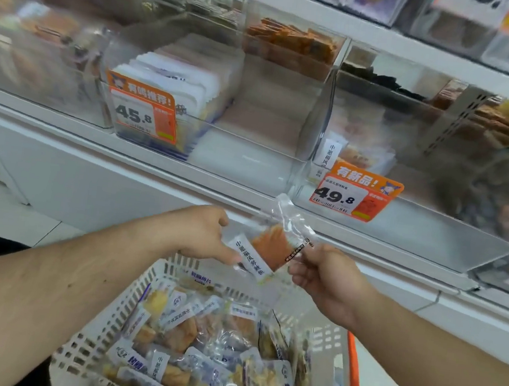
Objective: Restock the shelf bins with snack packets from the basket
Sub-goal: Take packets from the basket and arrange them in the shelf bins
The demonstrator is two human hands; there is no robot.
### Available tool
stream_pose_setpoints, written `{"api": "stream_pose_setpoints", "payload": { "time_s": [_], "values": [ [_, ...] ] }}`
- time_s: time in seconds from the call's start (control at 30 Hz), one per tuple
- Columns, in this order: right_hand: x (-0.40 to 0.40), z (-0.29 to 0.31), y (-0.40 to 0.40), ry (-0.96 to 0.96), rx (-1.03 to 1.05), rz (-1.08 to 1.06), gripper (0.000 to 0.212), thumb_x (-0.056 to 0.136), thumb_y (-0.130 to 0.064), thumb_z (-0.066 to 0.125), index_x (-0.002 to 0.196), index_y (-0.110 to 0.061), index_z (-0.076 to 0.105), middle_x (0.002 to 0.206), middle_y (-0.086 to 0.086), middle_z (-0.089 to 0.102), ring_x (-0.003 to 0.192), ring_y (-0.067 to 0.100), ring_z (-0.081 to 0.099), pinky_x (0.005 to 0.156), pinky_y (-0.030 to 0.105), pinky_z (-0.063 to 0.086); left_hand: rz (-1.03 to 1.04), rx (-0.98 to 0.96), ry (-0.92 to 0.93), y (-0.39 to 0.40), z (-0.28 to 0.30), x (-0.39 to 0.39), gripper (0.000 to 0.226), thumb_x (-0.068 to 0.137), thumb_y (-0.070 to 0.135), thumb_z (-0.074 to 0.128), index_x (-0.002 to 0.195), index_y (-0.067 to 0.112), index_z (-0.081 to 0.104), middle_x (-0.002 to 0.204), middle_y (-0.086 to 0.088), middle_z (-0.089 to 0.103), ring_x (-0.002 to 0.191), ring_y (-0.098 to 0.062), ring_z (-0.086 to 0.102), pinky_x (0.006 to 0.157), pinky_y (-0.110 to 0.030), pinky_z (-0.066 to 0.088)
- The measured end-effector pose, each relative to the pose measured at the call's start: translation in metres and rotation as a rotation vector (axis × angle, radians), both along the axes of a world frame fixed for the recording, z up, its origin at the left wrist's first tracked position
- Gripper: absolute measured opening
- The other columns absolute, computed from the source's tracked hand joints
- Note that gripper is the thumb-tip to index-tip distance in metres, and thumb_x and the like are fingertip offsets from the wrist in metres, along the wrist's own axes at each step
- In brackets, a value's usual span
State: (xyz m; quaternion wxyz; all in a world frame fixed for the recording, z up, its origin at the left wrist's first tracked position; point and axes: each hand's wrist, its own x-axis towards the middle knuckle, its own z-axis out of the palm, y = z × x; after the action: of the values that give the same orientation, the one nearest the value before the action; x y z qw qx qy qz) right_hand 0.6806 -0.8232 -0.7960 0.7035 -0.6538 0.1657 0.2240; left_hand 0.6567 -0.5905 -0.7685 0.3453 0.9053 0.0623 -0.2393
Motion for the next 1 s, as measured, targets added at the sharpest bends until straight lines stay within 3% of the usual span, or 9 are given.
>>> {"api": "stream_pose_setpoints", "payload": {
  "time_s": [0.13, 0.23, 0.37, 0.47, 0.57, 0.63, 0.77, 0.9, 1.0],
  "values": [
    [-0.01, 0.011, -0.001, 0.075, 0.179, -0.065, 0.027, 0.105, -0.008, 0.038, 0.083, -0.011, 0.054, 0.062, 0.006, 0.06, 0.056, 0.015, 0.062, 0.069, 0.03, 0.048, 0.14, -0.395, -0.037, -0.011, -0.004, -0.007, 0.025, 0.084, 0.017, 0.078, 0.104, 0.016, 0.064, 0.094, -0.001, 0.075, 0.081, -0.013, 0.068, 0.07, -0.029, 0.051],
    [-0.013, 0.02, -0.005, 0.042, 0.18, -0.008, 0.018, 0.104, -0.008, 0.04, 0.093, -0.009, 0.055, 0.073, 0.009, 0.064, 0.057, 0.015, 0.063, 0.068, 0.03, 0.049, 0.212, -0.505, -0.145, -0.019, -0.004, -0.01, 0.016, 0.086, 0.007, 0.074, 0.101, 0.01, 0.068, 0.089, 0.004, 0.076, 0.071, -0.007, 0.069, 0.066, -0.027, 0.056],
    [-0.006, 0.039, -0.024, -0.146, -0.153, 0.131, 0.012, 0.092, 0.0, 0.057, 0.086, -0.01, 0.056, 0.087, 0.017, 0.062, 0.047, 0.014, 0.044, 0.049, 0.025, 0.035, 0.195, -0.442, -0.279, -0.02, 0.003, -0.009, 0.015, 0.084, 0.007, 0.075, 0.094, 0.018, 0.07, 0.092, 0.0, 0.076, 0.08, -0.019, 0.072, 0.065, -0.037, 0.059],
    [-0.001, 0.06, -0.036, -0.294, -0.317, 0.177, 0.015, 0.084, 0.004, 0.069, 0.091, -0.007, 0.063, 0.081, 0.015, 0.06, 0.044, 0.009, 0.04, 0.046, 0.022, 0.031, 0.125, -0.327, -0.354, -0.023, 0.015, -0.005, 0.013, 0.082, 0.013, 0.079, 0.085, 0.022, 0.071, 0.082, -0.001, 0.073, 0.067, -0.02, 0.067, 0.072, -0.047, 0.059],
    [-0.001, 0.079, -0.039, -0.374, -0.36, 0.253, 0.025, 0.081, 0.007, 0.072, 0.1, -0.008, 0.065, 0.087, 0.012, 0.071, 0.045, 0.001, 0.051, 0.041, 0.013, 0.034, 0.057, -0.209, -0.453, -0.031, 0.028, 0.0, 0.013, 0.081, 0.016, 0.079, 0.083, 0.024, 0.069, 0.069, 0.01, 0.062, 0.06, -0.004, 0.056, 0.067, -0.029, 0.054],
    [-0.002, 0.087, -0.04, -0.403, -0.399, 0.311, 0.028, 0.081, 0.005, 0.074, 0.104, -0.008, 0.067, 0.078, 0.003, 0.071, 0.048, 0.007, 0.053, 0.041, 0.015, 0.036, 0.025, -0.15, -0.533, -0.039, 0.04, 0.003, 0.018, 0.08, 0.019, 0.08, 0.078, 0.029, 0.065, 0.068, 0.012, 0.059, 0.059, 0.001, 0.052, 0.059, -0.016, 0.043],
    [0.002, 0.1, -0.047, -0.448, -0.404, 0.243, 0.015, 0.083, 0.006, 0.072, 0.096, 0.0, 0.068, 0.064, 0.001, 0.063, 0.046, 0.018, 0.055, 0.049, 0.03, 0.046, 0.004, -0.19, -0.647, -0.057, 0.061, 0.016, 0.026, 0.078, 0.017, 0.082, 0.074, 0.033, 0.062, 0.067, 0.012, 0.059, 0.058, -0.001, 0.052, 0.06, -0.021, 0.042],
    [0.014, 0.125, -0.064, -0.564, -0.375, 0.094, 0.012, 0.083, 0.005, 0.071, 0.095, 0.003, 0.07, 0.082, 0.021, 0.07, 0.053, 0.019, 0.062, 0.071, 0.044, 0.056, 0.077, -0.387, -0.796, -0.073, 0.085, 0.033, 0.019, 0.075, 0.025, 0.083, 0.087, 0.027, 0.069, 0.083, 0.01, 0.069, 0.072, -0.004, 0.062, 0.07, -0.023, 0.05],
    [0.031, 0.147, -0.079, -0.666, -0.339, -0.039, 0.012, 0.083, 0.003, 0.071, 0.083, -0.009, 0.069, 0.079, 0.013, 0.069, 0.059, 0.02, 0.063, 0.069, 0.039, 0.058, 0.123, -0.262, -0.895, -0.077, 0.09, 0.044, 0.051, 0.073, 0.041, 0.082, 0.117, 0.027, 0.06, 0.106, 0.017, 0.059, 0.096, -0.004, 0.057, 0.085, -0.022, 0.048]
  ]
}}
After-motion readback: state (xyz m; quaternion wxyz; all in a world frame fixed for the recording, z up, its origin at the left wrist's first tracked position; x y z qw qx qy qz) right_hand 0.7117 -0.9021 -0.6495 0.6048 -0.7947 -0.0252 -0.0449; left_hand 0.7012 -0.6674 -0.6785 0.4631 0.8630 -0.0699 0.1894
